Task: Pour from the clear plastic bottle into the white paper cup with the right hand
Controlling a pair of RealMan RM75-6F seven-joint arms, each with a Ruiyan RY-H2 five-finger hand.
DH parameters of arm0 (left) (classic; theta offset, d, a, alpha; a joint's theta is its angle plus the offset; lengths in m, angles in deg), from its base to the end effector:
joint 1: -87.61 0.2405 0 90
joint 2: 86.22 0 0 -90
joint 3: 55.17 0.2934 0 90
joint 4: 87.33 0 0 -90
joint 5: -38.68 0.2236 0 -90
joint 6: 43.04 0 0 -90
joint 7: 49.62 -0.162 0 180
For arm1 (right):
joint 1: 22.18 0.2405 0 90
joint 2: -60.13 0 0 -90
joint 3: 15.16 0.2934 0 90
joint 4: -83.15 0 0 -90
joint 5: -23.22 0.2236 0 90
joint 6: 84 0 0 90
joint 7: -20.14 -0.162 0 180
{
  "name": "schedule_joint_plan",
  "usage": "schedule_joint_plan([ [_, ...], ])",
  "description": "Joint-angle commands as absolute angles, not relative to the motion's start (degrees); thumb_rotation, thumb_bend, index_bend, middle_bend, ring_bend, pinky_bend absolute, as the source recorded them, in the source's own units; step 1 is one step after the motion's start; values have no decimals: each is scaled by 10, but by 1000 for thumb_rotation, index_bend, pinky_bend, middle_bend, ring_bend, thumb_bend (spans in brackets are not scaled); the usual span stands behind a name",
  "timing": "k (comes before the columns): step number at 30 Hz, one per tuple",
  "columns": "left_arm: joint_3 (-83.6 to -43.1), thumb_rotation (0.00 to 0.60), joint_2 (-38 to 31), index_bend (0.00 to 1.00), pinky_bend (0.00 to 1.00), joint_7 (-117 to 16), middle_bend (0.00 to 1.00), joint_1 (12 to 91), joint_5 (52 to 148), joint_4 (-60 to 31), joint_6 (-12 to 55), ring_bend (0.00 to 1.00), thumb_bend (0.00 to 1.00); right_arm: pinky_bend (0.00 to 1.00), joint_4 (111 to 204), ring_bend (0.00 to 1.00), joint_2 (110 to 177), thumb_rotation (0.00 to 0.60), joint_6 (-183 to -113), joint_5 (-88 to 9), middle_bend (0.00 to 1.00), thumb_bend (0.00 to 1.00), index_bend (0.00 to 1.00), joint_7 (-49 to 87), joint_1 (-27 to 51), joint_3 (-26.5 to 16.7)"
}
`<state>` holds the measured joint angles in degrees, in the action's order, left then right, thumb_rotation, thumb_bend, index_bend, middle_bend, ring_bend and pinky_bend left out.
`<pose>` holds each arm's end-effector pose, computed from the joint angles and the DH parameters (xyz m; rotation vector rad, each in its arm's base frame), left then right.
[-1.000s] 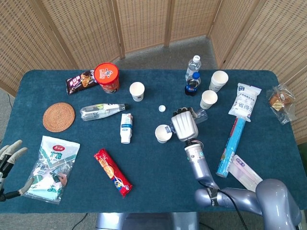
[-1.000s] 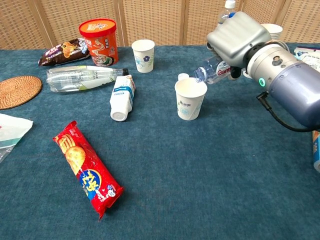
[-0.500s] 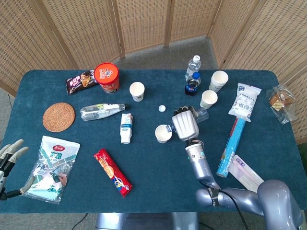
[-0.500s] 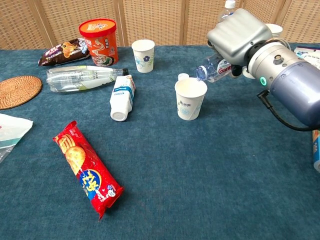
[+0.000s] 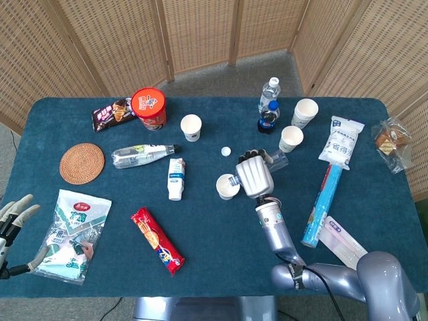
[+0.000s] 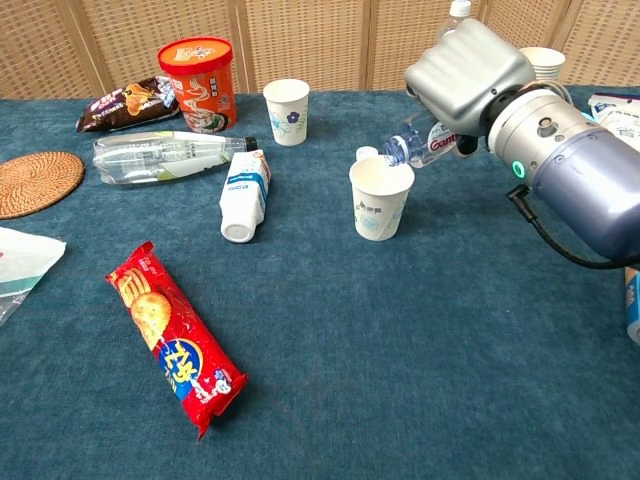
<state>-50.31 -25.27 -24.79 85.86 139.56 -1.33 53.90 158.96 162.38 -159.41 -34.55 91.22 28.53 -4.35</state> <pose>-0.3440 0.1505 0.1843 -1.4699 -1.0486 -1.2429 -0.1090 -0.4088 -0.0548 1.6773 -0.0938 0.5267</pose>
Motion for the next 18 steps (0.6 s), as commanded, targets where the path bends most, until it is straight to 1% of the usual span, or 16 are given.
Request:
schedule_joint_plan([
  [1, -503, 375, -252, 91, 0, -247, 40, 859, 1395, -14, 539, 0, 374, 572, 1591, 489, 1625, 600, -1594, -345, 612, 203, 526, 914, 284, -41],
  [18, -503, 375, -251, 90, 0, -244, 40, 859, 1392, -18, 538, 0, 374, 572, 1588, 499, 1633, 600, -1593, -351, 616, 201, 526, 923, 279, -33],
])
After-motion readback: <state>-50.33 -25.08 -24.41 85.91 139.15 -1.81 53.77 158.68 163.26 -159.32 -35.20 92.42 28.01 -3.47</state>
